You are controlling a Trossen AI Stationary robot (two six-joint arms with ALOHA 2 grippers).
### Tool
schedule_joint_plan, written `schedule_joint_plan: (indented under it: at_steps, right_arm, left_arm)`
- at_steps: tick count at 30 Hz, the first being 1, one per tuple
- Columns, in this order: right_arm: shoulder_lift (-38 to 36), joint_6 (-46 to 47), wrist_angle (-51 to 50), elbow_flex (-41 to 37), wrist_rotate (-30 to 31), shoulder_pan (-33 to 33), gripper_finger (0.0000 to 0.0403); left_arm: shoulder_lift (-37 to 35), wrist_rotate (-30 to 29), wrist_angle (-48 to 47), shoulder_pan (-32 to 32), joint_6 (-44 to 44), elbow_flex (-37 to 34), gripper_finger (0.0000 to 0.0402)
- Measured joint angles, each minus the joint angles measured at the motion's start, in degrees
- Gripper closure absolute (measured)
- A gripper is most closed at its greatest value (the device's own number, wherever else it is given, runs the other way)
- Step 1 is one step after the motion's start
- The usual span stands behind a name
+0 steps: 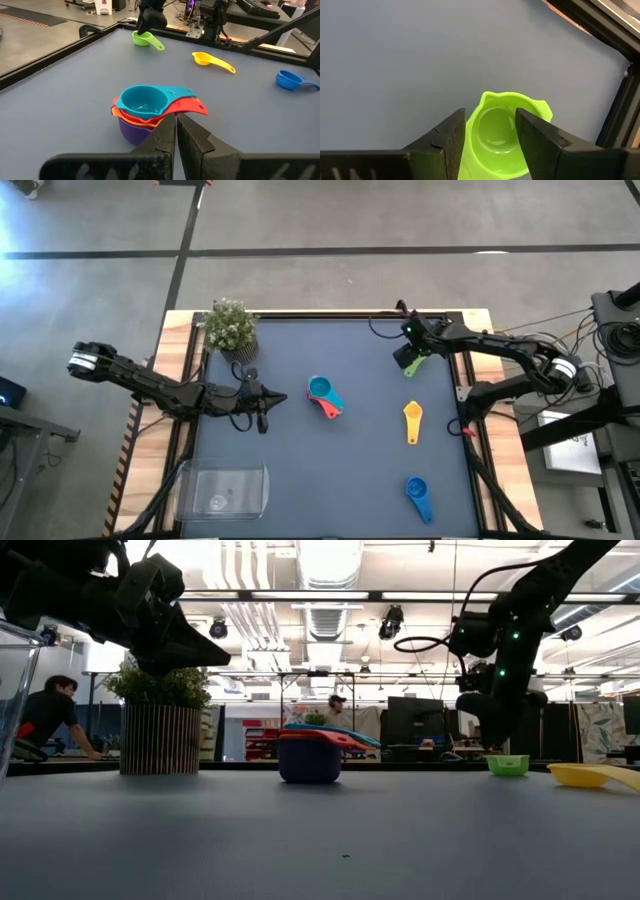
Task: Nest measuring cups in basket
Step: Stack the green measuring cup on top of the light blue measuring cup
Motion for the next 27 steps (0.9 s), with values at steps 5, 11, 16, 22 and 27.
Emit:
schedule_joint_plan:
  at_steps: [5,11,16,22,27]
  right_arm:
    - [0.0,0.6,-0.2,-0.4,-3.7,0.0,0.0258]
    - [0.0,0.9,-0.1,-0.8,-5.8,0.0,0.0275]
    - [0.0,1.0,0.3,-1.3,-5.5,0.0,0.0283]
    - [0.0,1.0,0.4,-2.3,-5.5,0.0,0.0297]
    - [0.0,0.8,0.8,-2.4,-5.5,0.0,0.0313]
  left_arm:
    - [0.0,0.0,-0.3,0.0,0.0,0.0,0.0402]
    - [0.0,0.0,-0.3,0.0,0.0,0.0,0.0402]
    - [0.0,0.0,-0.2,0.0,0.0,0.0,0.0402]
    - [0.0,0.0,-0.2,0.0,-0.2,0.0,0.0402]
    - [0.0,0.0,-0.2,0.0,-0.2,0.0,0.0402]
